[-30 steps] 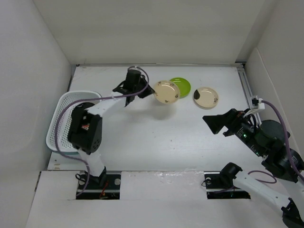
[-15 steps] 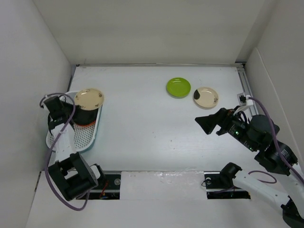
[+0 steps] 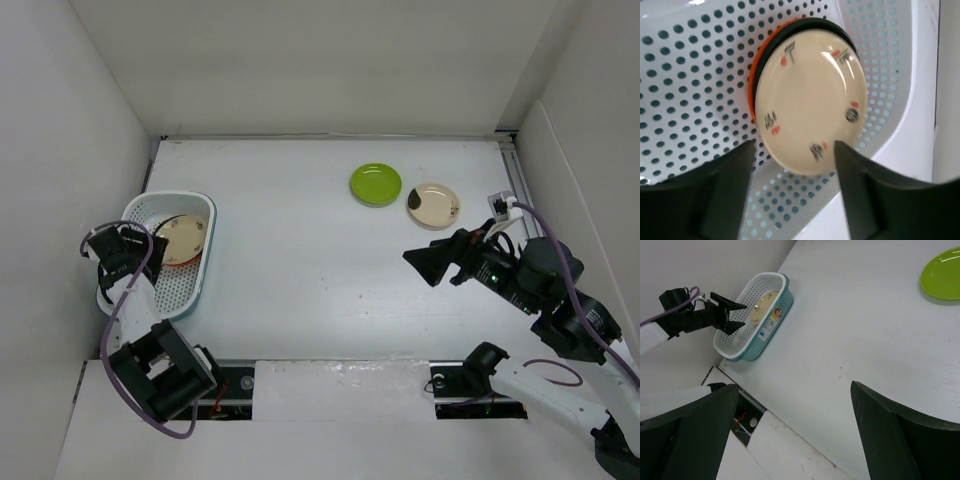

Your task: Place the plates into the plastic bin on the countertop

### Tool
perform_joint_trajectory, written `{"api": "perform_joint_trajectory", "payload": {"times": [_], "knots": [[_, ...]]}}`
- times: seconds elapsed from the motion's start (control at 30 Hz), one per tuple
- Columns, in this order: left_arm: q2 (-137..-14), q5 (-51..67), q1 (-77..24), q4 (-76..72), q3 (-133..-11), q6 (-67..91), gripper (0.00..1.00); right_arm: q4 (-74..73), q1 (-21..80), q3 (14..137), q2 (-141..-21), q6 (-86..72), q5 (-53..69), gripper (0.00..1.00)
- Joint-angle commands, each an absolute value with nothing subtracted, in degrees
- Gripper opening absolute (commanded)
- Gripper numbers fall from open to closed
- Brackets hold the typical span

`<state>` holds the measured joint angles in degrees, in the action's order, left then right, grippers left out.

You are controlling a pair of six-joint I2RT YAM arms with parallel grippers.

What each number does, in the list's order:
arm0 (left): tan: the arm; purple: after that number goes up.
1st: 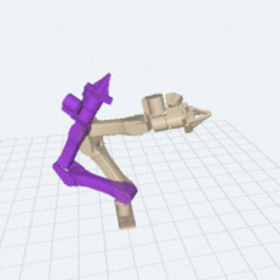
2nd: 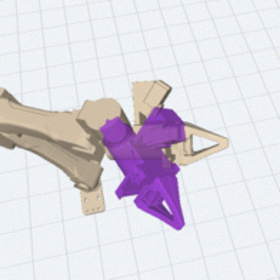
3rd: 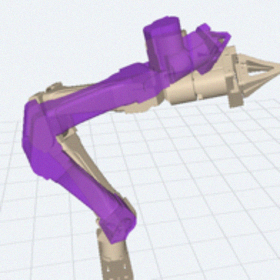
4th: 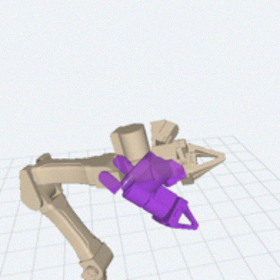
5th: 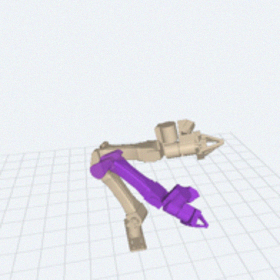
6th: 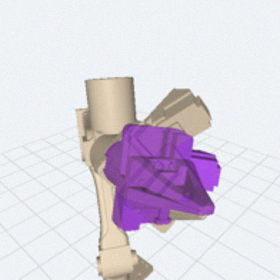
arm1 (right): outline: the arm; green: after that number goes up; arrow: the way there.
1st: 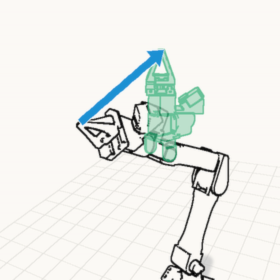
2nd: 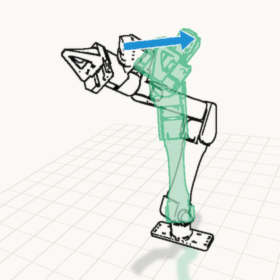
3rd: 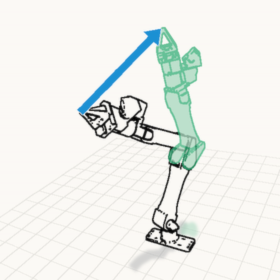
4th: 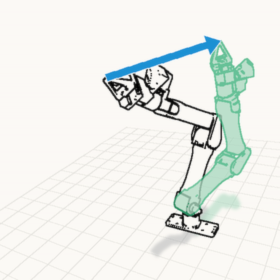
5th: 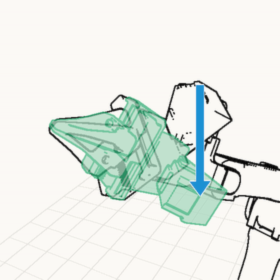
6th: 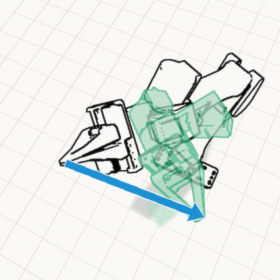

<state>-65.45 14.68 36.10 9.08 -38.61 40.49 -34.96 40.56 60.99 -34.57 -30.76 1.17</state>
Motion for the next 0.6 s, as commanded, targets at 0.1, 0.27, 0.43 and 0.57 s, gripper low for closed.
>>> {"api": "perform_joint_trajectory", "payload": {"times": [0.1,0.27,0.43,0.57], "knots": [[-56.79,10.29,36.30,12.03,-43.93,39.73,1.00,-31.03,40.43,60.64,-33.93,-29.62,1.67,1.00],[-53.35,16.86,29.90,8.10,-49.47,37.89,1.00,-31.55,40.43,60.64,-33.40,-29.62,0.71,1.00],[-61.58,10.46,-4.87,-2.55,-52.02,41.84,1.00,-33.22,40.43,61.87,-32.87,-31.46,-4.82,1.00],[-81.87,4.65,-22.72,-6.06,-64.64,43.58,1.00,-35.60,40.43,64.24,-31.21,-33.05,-6.76,1.00]]}}
